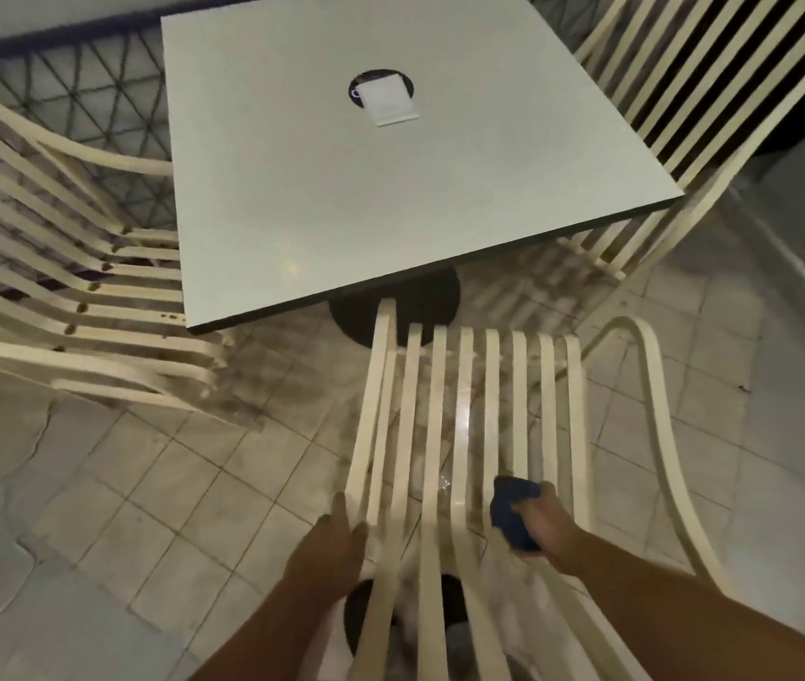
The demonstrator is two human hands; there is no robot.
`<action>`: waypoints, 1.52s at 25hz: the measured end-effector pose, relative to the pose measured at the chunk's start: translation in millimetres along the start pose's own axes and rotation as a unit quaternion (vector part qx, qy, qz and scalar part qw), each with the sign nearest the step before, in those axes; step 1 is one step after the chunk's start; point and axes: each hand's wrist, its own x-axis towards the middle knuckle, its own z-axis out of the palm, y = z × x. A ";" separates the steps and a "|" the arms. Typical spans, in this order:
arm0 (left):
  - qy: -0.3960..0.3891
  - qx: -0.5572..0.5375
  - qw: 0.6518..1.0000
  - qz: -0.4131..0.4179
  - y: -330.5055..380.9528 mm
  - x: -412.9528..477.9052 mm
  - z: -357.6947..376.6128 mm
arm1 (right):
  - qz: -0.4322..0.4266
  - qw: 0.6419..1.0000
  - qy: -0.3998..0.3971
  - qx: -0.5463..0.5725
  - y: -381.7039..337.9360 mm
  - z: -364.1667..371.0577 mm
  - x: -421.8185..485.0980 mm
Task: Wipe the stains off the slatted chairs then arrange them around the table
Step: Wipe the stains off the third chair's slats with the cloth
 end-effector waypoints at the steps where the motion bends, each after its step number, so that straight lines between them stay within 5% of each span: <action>1: 0.016 -0.005 1.000 -0.001 3.2 15.5 0.3 | -0.009 0.999 0.035 0.005 1.0 4.1 5.7; 3: 0.058 -0.015 0.998 0.002 15.9 47.9 -4.8 | -0.030 0.999 0.036 0.006 5.5 12.1 30.3; 5: 0.098 -0.046 0.994 -0.004 35.0 79.0 -8.2 | -0.134 0.987 -0.077 0.036 2.5 16.0 64.9; 6: 0.114 -0.062 0.991 -0.012 42.1 92.5 -8.5 | -0.212 0.974 -0.061 0.041 -5.3 9.7 83.6; 8: 0.134 -0.077 0.988 -0.023 47.9 110.0 -3.8 | -0.243 0.958 -0.073 0.135 -18.6 12.7 114.3; 9: 0.137 -0.075 0.987 -0.025 48.6 114.4 0.0 | -0.254 0.959 -0.083 0.096 -33.4 18.9 126.2; 12: 0.143 -0.071 0.987 -0.018 45.4 117.4 5.3 | -0.266 0.955 0.125 -0.022 -71.6 17.4 170.4; 17: 0.126 -0.043 0.990 -0.042 47.0 125.6 6.6 | -0.315 0.843 0.265 -0.346 -146.8 34.7 268.4; 21: 0.121 -0.033 0.991 -0.053 54.6 122.5 -1.1 | -0.333 0.796 0.123 -0.490 -115.1 84.1 291.9; 30: 0.116 -0.014 0.990 -0.082 65.6 123.6 -9.5 | -0.384 0.773 0.006 -0.504 29.4 82.6 215.7; 32: 0.126 -0.023 0.989 -0.079 63.8 124.3 -7.9 | -0.372 0.793 -0.037 -0.482 25.9 72.4 202.1; 34: 0.130 -0.026 0.988 -0.077 61.0 126.8 -5.8 | -0.401 0.852 -0.018 -0.337 -10.3 63.7 186.5; 36: 0.130 -0.036 0.988 -0.073 57.8 128.3 -2.3 | -0.381 0.912 0.031 -0.152 -63.3 58.3 184.6; 38: 0.129 -0.034 0.989 -0.067 54.9 128.6 0.6 | -0.376 0.913 0.136 -0.076 -113.5 57.4 209.8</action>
